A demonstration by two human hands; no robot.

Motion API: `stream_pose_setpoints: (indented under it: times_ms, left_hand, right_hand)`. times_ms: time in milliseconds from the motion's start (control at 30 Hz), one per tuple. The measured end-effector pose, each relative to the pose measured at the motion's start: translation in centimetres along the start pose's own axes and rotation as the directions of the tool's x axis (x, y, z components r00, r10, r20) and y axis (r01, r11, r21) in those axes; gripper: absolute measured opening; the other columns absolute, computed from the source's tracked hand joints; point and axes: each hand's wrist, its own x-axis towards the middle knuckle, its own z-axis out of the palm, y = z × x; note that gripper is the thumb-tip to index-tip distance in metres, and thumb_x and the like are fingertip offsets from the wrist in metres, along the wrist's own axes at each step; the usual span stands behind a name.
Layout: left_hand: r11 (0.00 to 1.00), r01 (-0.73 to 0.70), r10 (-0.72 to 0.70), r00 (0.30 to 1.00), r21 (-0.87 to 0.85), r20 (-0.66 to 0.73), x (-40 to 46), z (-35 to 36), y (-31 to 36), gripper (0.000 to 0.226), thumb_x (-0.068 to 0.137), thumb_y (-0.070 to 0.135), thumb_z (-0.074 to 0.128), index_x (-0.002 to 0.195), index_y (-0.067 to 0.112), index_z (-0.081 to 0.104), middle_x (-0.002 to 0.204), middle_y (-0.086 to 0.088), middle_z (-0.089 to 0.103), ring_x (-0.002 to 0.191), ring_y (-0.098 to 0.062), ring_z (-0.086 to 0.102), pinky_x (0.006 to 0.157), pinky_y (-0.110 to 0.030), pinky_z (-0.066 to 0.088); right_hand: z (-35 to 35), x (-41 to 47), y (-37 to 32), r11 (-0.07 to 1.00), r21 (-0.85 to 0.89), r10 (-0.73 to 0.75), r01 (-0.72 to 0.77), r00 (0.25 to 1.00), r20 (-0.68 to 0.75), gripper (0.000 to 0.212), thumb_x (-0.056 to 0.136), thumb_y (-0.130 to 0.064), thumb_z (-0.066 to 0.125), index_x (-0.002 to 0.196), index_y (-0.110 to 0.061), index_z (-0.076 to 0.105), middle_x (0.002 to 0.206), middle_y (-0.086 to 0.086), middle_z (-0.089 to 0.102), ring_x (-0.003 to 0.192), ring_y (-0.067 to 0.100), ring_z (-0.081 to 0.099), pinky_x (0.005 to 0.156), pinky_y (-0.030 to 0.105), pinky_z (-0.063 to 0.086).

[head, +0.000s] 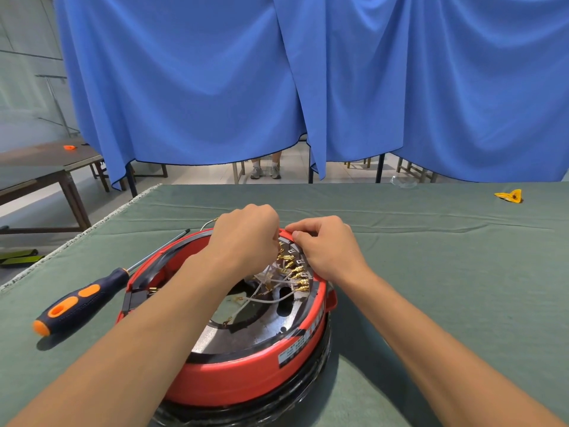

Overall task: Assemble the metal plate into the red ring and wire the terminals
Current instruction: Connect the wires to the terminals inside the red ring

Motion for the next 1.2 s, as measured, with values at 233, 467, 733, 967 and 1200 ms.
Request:
stream_pose_setpoints:
  times_ms: [233, 467, 733, 967, 1200]
  left_hand:
    - [0.996, 0.024, -0.023, 1.000, -0.086, 0.010, 0.0, 0.1, -0.1, 0.013, 0.090, 0.023, 0.059, 0.088, 0.016, 0.070, 0.075, 0.000, 0.060, 0.063, -0.018, 0.050, 0.045, -0.023, 0.024]
    - [0.982, 0.001, 0.000, 1.000, -0.189, 0.005, -0.3, -0.8, 0.0, 0.013, 0.085, 0.028, 0.057, 0.077, 0.025, 0.066, 0.081, 0.003, 0.067, 0.074, -0.020, 0.059, 0.052, -0.025, 0.034]
    - [0.982, 0.001, 0.027, 0.989, -0.187, 0.148, -0.9, -1.2, 0.3, 0.014, 0.075, 0.027, 0.059, 0.076, 0.022, 0.072, 0.070, 0.001, 0.066, 0.065, -0.017, 0.057, 0.048, -0.023, 0.032]
    - [0.985, 0.001, 0.027, 0.987, -0.174, 0.160, -1.0, -1.4, 0.1, 0.006, 0.083, 0.030, 0.068, 0.080, 0.027, 0.073, 0.065, 0.009, 0.060, 0.065, -0.014, 0.055, 0.048, -0.023, 0.030]
    - [0.984, 0.033, -0.004, 0.986, -0.174, 0.165, -0.8, -1.4, 0.0, 0.011, 0.082, 0.029, 0.070, 0.071, 0.026, 0.068, 0.063, 0.007, 0.058, 0.076, -0.023, 0.064, 0.059, -0.029, 0.042]
  right_hand:
    - [0.0, -0.1, -0.2, 1.000, -0.029, -0.004, 0.004, 1.000, 0.009, 0.024, 0.093, -0.015, 0.053, 0.105, -0.017, 0.074, 0.105, -0.003, 0.072, 0.099, 0.012, 0.062, 0.087, 0.031, 0.050]
    - [0.2, 0.1, 0.0, 0.999, 0.011, 0.031, -0.031, 0.999, 0.017, 0.025, 0.090, -0.014, 0.053, 0.103, -0.020, 0.074, 0.102, -0.004, 0.073, 0.100, 0.015, 0.063, 0.090, 0.037, 0.050]
    - [0.3, 0.0, 0.0, 0.997, 0.068, 0.044, -0.045, 0.999, 0.023, 0.024, 0.091, -0.013, 0.053, 0.101, -0.018, 0.075, 0.100, -0.004, 0.072, 0.098, 0.014, 0.063, 0.089, 0.035, 0.050]
    - [0.4, 0.0, -0.1, 0.998, 0.059, 0.037, -0.039, 0.999, 0.031, 0.024, 0.092, -0.014, 0.053, 0.103, -0.017, 0.074, 0.102, -0.002, 0.072, 0.098, 0.014, 0.063, 0.088, 0.034, 0.051]
    - [0.3, 0.2, -0.1, 0.998, 0.050, 0.040, -0.041, 0.999, 0.034, 0.023, 0.092, -0.013, 0.053, 0.102, -0.016, 0.074, 0.100, -0.001, 0.072, 0.096, 0.014, 0.063, 0.086, 0.032, 0.050]
